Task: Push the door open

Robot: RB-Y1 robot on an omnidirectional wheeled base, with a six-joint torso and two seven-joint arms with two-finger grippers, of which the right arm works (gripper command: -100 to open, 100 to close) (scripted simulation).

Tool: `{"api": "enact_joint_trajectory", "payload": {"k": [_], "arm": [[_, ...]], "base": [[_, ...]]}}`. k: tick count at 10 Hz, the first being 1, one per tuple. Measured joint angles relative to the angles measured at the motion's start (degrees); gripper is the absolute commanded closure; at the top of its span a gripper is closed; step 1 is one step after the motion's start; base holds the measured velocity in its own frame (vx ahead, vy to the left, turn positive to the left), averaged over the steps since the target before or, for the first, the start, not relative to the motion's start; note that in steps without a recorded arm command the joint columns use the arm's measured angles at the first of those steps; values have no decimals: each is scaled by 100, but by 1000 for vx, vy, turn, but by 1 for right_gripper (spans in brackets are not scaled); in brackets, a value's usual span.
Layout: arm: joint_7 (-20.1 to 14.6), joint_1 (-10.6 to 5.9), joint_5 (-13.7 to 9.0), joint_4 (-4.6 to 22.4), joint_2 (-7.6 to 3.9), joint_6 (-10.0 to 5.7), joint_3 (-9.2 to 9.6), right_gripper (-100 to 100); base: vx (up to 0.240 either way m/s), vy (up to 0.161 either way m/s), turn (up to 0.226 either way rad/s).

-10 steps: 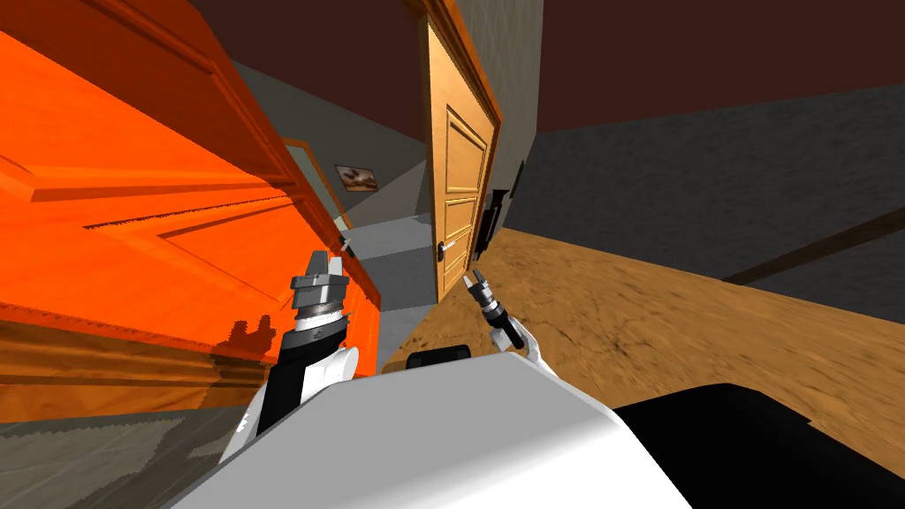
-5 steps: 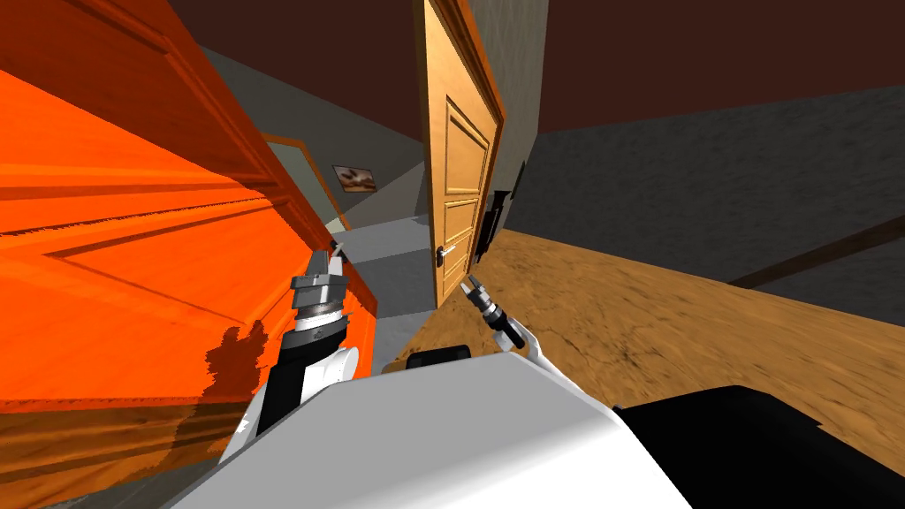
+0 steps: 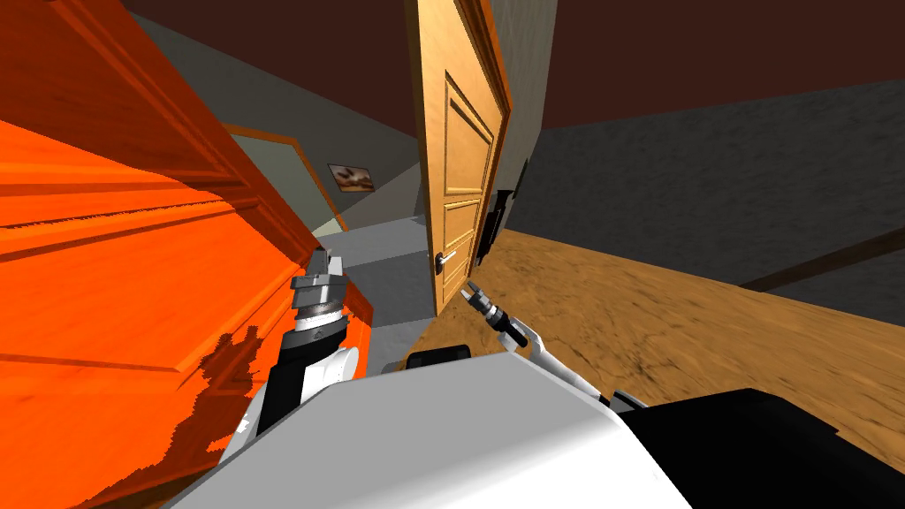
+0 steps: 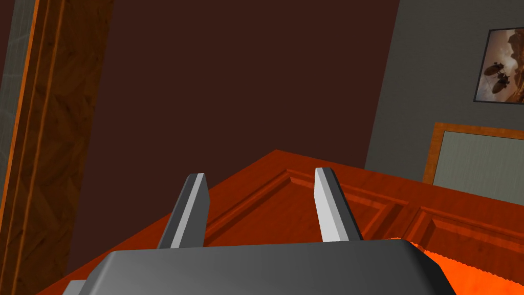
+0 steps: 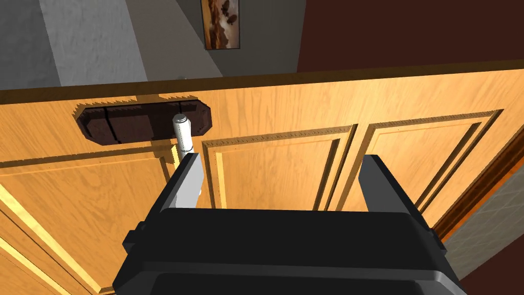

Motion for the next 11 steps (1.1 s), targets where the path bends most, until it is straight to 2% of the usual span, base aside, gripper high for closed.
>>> {"api": "enact_joint_trajectory", "payload": {"k": [3,5,7,8,11], "arm": [[-255,-170,38,346,-296,-92,221,-100],[-418,-227,67,516,-521,-144,374,-100],[-532,-324,94,774,-642,-249,496,-100],[-605,-352,107,819,-746,-253,564,-100],[-784,-485,140,1108,-939,-341,730,-100]], "base": [[203,-29,-1],[202,-27,-1],[212,-13,-1],[237,13,-2],[239,-3,0]]}}
